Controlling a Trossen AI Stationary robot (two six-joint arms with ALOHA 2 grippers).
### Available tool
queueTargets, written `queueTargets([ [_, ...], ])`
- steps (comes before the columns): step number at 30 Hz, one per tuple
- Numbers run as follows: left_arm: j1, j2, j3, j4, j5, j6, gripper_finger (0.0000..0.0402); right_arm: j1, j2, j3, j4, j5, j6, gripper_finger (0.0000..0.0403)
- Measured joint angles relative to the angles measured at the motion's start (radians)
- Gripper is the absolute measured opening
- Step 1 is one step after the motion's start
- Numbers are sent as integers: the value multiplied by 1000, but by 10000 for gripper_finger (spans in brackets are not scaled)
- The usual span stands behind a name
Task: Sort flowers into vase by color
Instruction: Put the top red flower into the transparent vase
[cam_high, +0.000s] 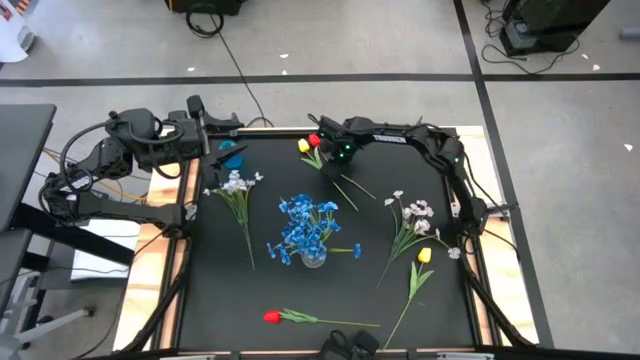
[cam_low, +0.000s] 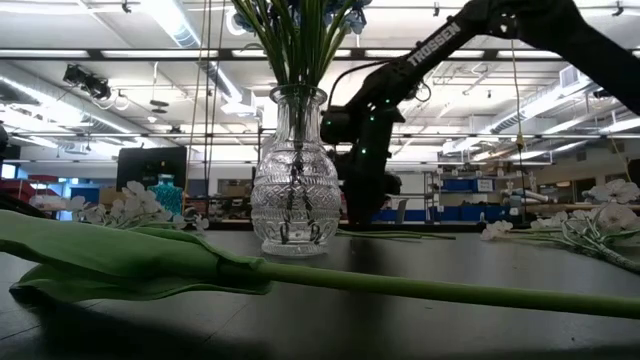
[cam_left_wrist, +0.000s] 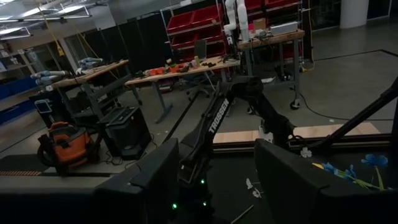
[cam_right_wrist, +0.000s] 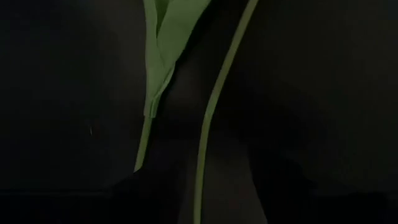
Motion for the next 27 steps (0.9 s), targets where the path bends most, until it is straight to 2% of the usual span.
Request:
queueTargets([
  [5, 0, 0, 0, 0, 0, 0, 215, 10, 18, 9, -61, 6, -9, 145],
  [15, 0, 0, 0, 0, 0, 0, 215, 45, 18, 8, -56, 114, -15, 88],
  [23, 0, 0, 0, 0, 0, 0, 215, 66, 18, 8, -50, 90, -9, 15],
  [27, 0, 0, 0, 0, 0, 0, 215, 66, 17, 8, -51, 84, 18, 10],
])
